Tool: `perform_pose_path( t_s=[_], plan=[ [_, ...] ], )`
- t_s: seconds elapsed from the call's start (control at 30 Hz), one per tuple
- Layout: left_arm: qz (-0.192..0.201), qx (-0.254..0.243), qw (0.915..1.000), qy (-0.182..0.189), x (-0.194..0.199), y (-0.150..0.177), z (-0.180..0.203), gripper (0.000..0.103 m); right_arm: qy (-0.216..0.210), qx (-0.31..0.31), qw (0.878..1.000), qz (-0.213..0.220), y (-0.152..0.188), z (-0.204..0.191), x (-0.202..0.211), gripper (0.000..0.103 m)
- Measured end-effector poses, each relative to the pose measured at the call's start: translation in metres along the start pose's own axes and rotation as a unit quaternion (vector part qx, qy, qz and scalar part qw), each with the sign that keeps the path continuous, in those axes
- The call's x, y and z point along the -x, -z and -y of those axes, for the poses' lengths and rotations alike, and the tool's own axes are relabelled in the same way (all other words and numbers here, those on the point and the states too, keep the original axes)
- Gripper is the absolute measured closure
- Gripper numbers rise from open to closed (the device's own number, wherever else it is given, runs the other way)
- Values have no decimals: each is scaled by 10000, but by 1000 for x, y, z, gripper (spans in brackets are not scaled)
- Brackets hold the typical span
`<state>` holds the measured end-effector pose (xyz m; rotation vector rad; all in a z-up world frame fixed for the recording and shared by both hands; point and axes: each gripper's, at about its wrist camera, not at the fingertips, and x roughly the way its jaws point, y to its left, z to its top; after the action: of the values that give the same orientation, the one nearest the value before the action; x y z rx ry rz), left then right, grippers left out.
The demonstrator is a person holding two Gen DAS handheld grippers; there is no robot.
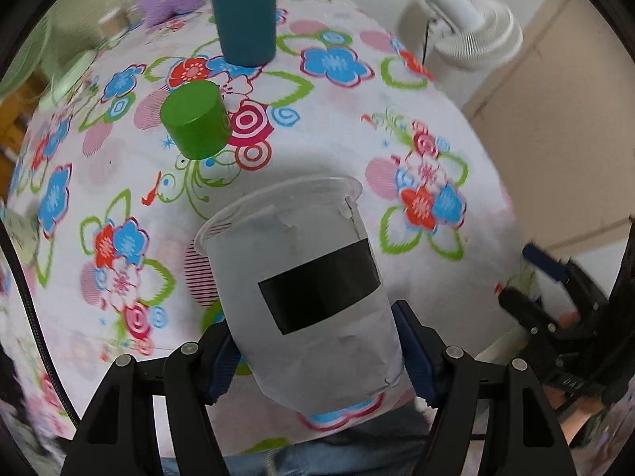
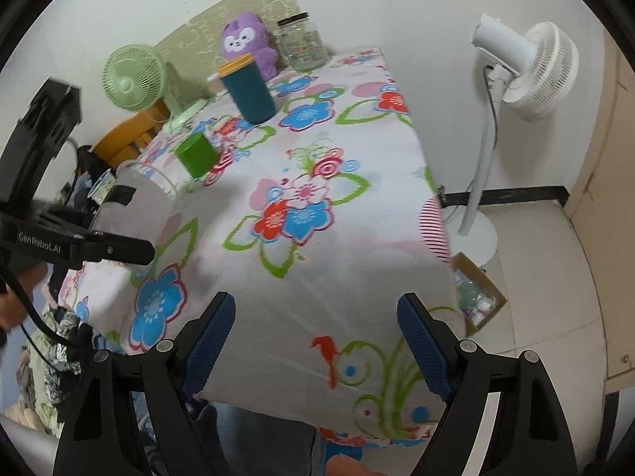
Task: Flip cup upside down
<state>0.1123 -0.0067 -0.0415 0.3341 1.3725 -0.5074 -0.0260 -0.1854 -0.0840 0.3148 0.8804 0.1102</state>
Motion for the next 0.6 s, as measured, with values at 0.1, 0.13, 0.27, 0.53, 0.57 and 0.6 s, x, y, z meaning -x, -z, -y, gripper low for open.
perform_pose_path(
  t_s=[0.1,0.13,0.27,0.53,0.57,0.6],
  plan=[
    [-307,-298,9990,-142,1,-5,0,31,-89,104,9999,-5,2,-7,-3,17],
    [-447,-408,9980,-199,1,-6,-1,31,-114,135,9998,-7,3,-10,-4,17],
    [-1080,-817,9904,-266,1,-10,0,31,-193,280,9994,-33,6,-19,-10,17],
    [-2597,-1505,9534,-308,-6,-13,7,30,-382,478,9981,30,8,-37,-17,17],
    [-2728,-1591,9482,-351,-8,-14,9,30,-400,508,9979,49,9,-39,-18,17],
    [-2897,-1651,9420,-377,-12,-15,10,30,-407,530,9977,60,10,-41,-18,17]
  ],
)
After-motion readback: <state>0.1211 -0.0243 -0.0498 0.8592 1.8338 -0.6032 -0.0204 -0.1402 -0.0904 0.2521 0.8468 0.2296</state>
